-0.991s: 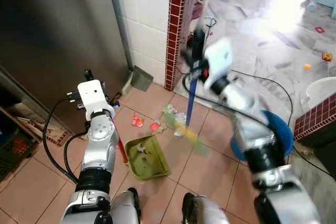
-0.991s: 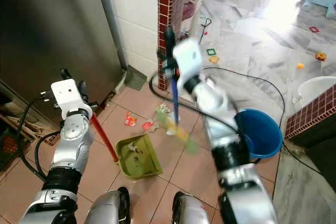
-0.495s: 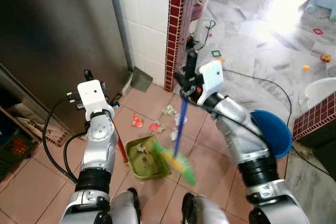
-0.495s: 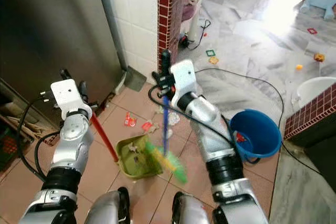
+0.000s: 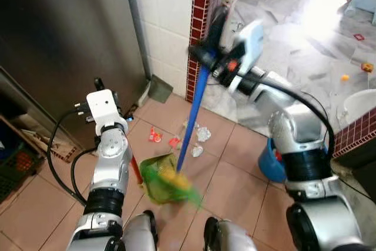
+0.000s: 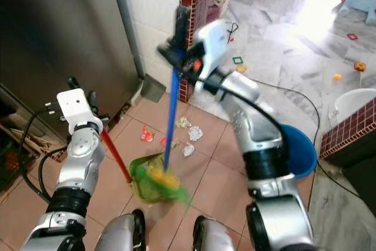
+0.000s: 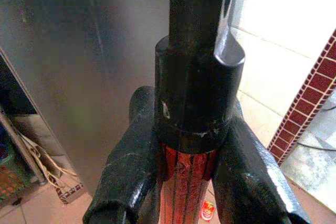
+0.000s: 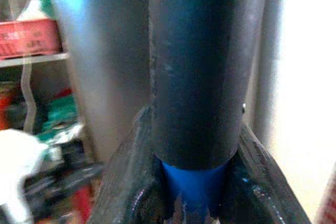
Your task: Sweep floor
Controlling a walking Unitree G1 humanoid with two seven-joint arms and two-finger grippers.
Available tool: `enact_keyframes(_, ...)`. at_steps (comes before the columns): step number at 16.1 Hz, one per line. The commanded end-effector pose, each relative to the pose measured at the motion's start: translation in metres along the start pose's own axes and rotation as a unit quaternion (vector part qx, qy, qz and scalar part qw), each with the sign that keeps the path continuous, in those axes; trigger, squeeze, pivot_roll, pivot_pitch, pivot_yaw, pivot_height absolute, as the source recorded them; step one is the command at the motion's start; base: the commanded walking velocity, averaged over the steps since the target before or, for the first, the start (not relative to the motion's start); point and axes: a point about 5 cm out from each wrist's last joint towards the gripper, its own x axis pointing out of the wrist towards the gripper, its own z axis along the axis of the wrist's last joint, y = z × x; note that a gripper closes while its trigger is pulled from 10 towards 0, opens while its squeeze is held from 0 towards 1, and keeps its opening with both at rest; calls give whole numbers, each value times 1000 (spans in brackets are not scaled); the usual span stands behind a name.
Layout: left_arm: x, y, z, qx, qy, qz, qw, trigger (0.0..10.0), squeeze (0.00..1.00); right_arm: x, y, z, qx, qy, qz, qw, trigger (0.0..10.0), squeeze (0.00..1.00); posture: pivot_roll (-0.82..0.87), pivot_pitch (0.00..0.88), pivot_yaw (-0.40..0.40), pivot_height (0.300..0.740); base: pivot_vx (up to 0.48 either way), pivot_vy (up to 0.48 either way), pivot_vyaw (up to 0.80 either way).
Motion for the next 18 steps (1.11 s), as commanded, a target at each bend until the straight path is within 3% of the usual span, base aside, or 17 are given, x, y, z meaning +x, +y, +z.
enact_keyframes(1,1,-2,12,-2,-24,-6,1000,10000,0,2,-11,27,-49,-52,-36,997,10000,0,-58,151,2,740,0,0,0)
enact_keyframes(4,-4,8,25,1,-55,7,998,10000,0,5,-19,37,-82,-61,-75,992,10000,0,-29,210,0,740,0,0,0)
enact_keyframes(6,-10,17,26,0,-61,15,998,10000,0,8,-19,35,-141,-54,-80,985,10000,0,-24,237,2,740,0,0,0)
enact_keyframes(7,-15,23,19,8,-53,21,998,10000,0,7,-20,23,-172,-39,-87,981,10000,0,-20,248,3,740,0,0,0)
enact_keyframes(9,-18,23,17,9,-47,23,999,10000,0,4,-19,7,-183,-25,-96,978,10000,0,-15,255,6,740,0,0,0)
enact_keyframes(14,-19,21,21,6,-44,21,999,10000,0,-9,-6,-53,-140,24,-120,983,10000,0,0,272,16,740,0,0,0)
enact_keyframes(15,-18,22,22,6,-43,22,999,10000,0,-13,0,-71,-98,37,-132,986,10000,0,-1,275,16,740,0,0,0)
enact_keyframes(18,-18,22,19,7,-37,23,999,10000,0,-17,9,-73,-59,38,-114,991,10000,0,-21,268,11,740,0,0,0)
